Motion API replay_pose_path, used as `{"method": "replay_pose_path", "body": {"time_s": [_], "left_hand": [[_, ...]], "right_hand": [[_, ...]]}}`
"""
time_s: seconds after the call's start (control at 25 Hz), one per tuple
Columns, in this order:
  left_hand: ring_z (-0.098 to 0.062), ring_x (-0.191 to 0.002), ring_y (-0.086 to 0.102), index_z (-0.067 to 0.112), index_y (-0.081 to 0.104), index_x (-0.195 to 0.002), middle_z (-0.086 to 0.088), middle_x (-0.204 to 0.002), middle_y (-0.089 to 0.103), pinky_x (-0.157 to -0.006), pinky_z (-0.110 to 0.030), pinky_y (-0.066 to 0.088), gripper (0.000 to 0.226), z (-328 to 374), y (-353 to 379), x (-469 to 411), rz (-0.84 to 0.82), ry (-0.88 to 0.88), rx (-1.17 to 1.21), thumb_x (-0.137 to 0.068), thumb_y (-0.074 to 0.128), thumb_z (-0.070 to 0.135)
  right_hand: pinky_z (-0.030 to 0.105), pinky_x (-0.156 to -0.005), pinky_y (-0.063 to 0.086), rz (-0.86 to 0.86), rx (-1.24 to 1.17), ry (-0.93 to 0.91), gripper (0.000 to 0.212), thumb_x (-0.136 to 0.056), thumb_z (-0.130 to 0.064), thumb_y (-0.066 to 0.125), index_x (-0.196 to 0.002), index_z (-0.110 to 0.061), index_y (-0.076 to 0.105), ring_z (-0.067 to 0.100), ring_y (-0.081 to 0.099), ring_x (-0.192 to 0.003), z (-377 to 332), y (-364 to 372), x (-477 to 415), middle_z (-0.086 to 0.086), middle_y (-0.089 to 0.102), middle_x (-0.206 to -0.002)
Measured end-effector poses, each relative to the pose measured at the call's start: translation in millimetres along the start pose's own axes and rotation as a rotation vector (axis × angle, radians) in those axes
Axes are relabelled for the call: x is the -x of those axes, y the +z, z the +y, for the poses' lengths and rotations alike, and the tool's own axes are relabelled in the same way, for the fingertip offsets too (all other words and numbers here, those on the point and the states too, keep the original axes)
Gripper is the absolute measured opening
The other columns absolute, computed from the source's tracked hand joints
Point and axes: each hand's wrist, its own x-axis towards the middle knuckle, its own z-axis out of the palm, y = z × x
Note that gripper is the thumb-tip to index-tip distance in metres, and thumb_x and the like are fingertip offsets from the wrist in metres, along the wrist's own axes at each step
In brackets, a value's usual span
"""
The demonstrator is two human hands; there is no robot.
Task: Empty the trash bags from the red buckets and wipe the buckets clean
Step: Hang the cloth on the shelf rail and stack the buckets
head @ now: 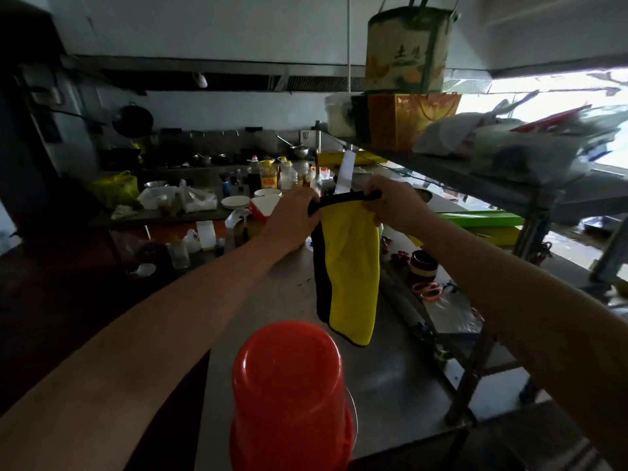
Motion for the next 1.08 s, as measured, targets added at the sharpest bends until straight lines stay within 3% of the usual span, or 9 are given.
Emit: {"method": "replay_pose_path", "body": {"time_s": [0.12, 0.24, 0.32, 0.4, 0.48, 0.56, 0.76, 0.92, 1.08], "left_hand": [[-0.013, -0.096, 0.049, 0.01, 0.065, -0.11, -0.002, -0.106, 0.053, -0.08, -0.024, 0.036, 0.024, 13.1, 19.9, -4.6, -0.064, -0.022, 0.022, -0.092, 0.07, 0.026], [-0.013, -0.084, 0.054, 0.008, 0.069, -0.1, -0.003, -0.095, 0.057, -0.063, -0.014, 0.036, 0.015, 23.7, 41.7, -8.8, -0.085, -0.014, 0.018, -0.095, 0.065, 0.021], [-0.014, -0.081, 0.055, 0.007, 0.069, -0.096, -0.004, -0.091, 0.061, -0.064, -0.019, 0.038, 0.012, 29.2, 50.7, -13.7, -0.116, -0.017, 0.014, -0.094, 0.066, 0.019], [-0.016, -0.081, 0.055, 0.005, 0.066, -0.092, -0.007, -0.09, 0.064, -0.069, -0.026, 0.038, 0.011, 34.0, 59.2, -17.1, -0.183, 0.01, 0.021, -0.092, 0.07, 0.016], [-0.019, -0.081, 0.056, 0.007, 0.061, -0.086, -0.004, -0.087, 0.059, -0.069, -0.028, 0.037, 0.012, 40.0, 68.0, -14.9, -0.285, 0.057, 0.005, -0.09, 0.071, 0.012], [-0.021, -0.083, 0.058, 0.01, 0.058, -0.083, -0.001, -0.084, 0.055, -0.067, -0.027, 0.035, 0.015, 43.8, 75.8, -11.6, -0.383, 0.094, -0.023, -0.089, 0.071, 0.009], [-0.013, -0.08, 0.056, 0.01, 0.062, -0.086, 0.0, -0.086, 0.062, -0.056, -0.013, 0.032, 0.009, 49.6, 86.1, -12.3, -0.475, 0.115, -0.043, -0.086, 0.071, 0.013], [-0.015, -0.083, 0.06, 0.014, 0.063, -0.083, -0.001, -0.089, 0.066, -0.07, -0.031, 0.049, 0.01, 52.5, 96.6, -12.8, -0.499, 0.082, -0.022, -0.082, 0.073, 0.015], [-0.02, -0.085, 0.062, 0.013, 0.059, -0.082, -0.007, -0.088, 0.065, -0.069, -0.032, 0.047, 0.013, 56.5, 116.3, 0.1, -0.528, 0.061, 0.062, -0.083, 0.071, 0.007]], "right_hand": [[0.028, -0.063, 0.057, 0.013, -0.008, 0.034, 0.007, -0.099, -0.012, 0.063, -0.105, -0.009, 0.06, 0.017, 0.069, -0.067, 2.2, -15.8, 6.3, 0.009, 0.066, -0.095], [0.038, -0.073, 0.062, -0.022, 0.048, 0.041, 0.012, -0.095, -0.013, 0.068, -0.107, -0.009, 0.065, 0.016, 0.07, -0.065, 16.6, -25.2, 14.4, 0.007, 0.069, -0.09], [0.033, -0.07, 0.061, -0.082, 0.165, 0.019, 0.026, -0.093, -0.015, 0.071, -0.118, -0.008, 0.066, 0.016, 0.07, -0.069, 32.6, -30.3, 21.4, 0.007, 0.07, -0.099], [0.023, -0.062, 0.05, -0.178, 0.344, 0.027, 0.028, -0.093, -0.022, 0.071, -0.116, -0.007, 0.067, 0.018, 0.066, -0.077, 48.4, -33.1, 31.4, 0.005, 0.063, -0.098], [0.028, -0.067, 0.042, -0.258, 0.515, 0.059, 0.031, -0.095, -0.036, 0.069, -0.11, -0.009, 0.07, 0.021, 0.061, -0.084, 64.4, -30.9, 42.1, 0.003, 0.059, -0.09], [0.032, -0.074, 0.047, -0.289, 0.604, 0.074, 0.033, -0.096, -0.044, 0.064, -0.11, -0.015, 0.071, 0.022, 0.06, -0.087, 76.0, -29.5, 51.6, 0.005, 0.065, -0.092], [0.036, -0.075, 0.052, -0.252, 0.608, 0.09, 0.024, -0.097, -0.041, 0.059, -0.099, -0.02, 0.069, 0.021, 0.061, -0.085, 86.8, -31.2, 65.1, -0.002, 0.06, -0.085], [0.039, -0.076, 0.054, -0.275, 0.667, 0.076, 0.033, -0.095, -0.05, 0.061, -0.101, -0.019, 0.073, 0.022, 0.063, -0.086, 97.8, -27.7, 71.5, 0.001, 0.066, -0.09], [0.039, -0.078, 0.055, -0.297, 0.634, 0.121, 0.033, -0.093, -0.046, 0.066, -0.1, -0.014, 0.073, 0.023, 0.063, -0.088, 112.8, -11.8, 88.5, 0.006, 0.069, -0.096]]}}
